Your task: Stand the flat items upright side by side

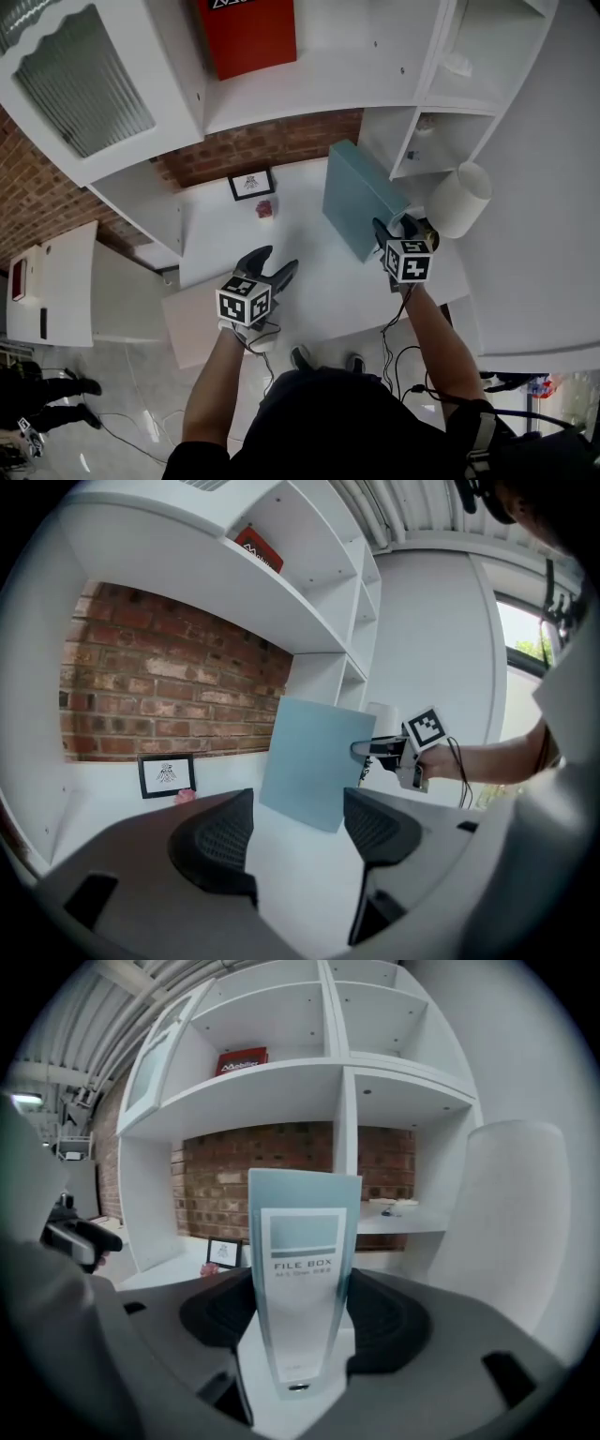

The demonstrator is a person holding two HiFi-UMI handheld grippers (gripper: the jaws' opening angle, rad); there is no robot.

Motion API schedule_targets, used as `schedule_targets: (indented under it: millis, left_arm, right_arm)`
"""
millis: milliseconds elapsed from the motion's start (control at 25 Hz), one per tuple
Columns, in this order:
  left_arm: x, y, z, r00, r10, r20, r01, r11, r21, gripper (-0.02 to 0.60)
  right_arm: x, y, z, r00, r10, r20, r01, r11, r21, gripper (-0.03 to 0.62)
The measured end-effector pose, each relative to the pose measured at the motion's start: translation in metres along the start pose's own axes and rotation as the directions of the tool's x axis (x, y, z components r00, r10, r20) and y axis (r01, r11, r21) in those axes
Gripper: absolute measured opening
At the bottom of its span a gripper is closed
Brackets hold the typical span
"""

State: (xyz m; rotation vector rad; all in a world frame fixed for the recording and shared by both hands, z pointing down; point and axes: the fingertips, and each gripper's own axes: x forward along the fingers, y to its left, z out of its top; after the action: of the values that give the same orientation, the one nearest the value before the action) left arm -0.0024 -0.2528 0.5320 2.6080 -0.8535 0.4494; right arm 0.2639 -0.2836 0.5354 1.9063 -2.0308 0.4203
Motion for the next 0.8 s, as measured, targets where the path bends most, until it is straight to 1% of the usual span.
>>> schedule_targets:
  millis: [160,280,400,560,640,800]
  left_arm:
    - [-0.004,0.020,0.005,1.000,-0.007,0.000,0.007,1.000,0.014,0.295]
    - [-0.010,0.034,0.011,1.000,-0.008,0.011,0.007,1.000,0.011,0.293]
    - [-0.014,0.052,0.012,1.000,0.008,0.013,-0.008,1.000,-0.006,0.287]
    - [-0.014,0.075,0.012,1.000,0.028,0.012,-0.028,0.999,-0.041,0.275]
    - [-0.013,0.080,0.010,1.000,0.025,0.011,-0.024,0.998,-0.055,0.270]
    - [-0.008,0.083,0.007,1.000,0.008,0.001,-0.008,0.998,-0.059,0.268]
  right_arm:
    - [0.020,-0.015,0.003,0.993,-0.117,0.003,0.117,0.991,0.065,0.291]
    - [0.035,-0.022,0.008,0.981,-0.193,0.012,0.192,0.980,0.055,0.291]
    - [0.048,-0.026,0.014,0.967,-0.252,0.023,0.251,0.967,0.040,0.291]
    - [0.064,-0.033,0.022,0.953,-0.301,0.032,0.299,0.952,0.069,0.291]
    - [0.072,-0.035,0.026,0.950,-0.311,0.030,0.307,0.948,0.080,0.291]
    - [0.086,-0.035,0.031,0.946,-0.323,0.036,0.319,0.944,0.089,0.293]
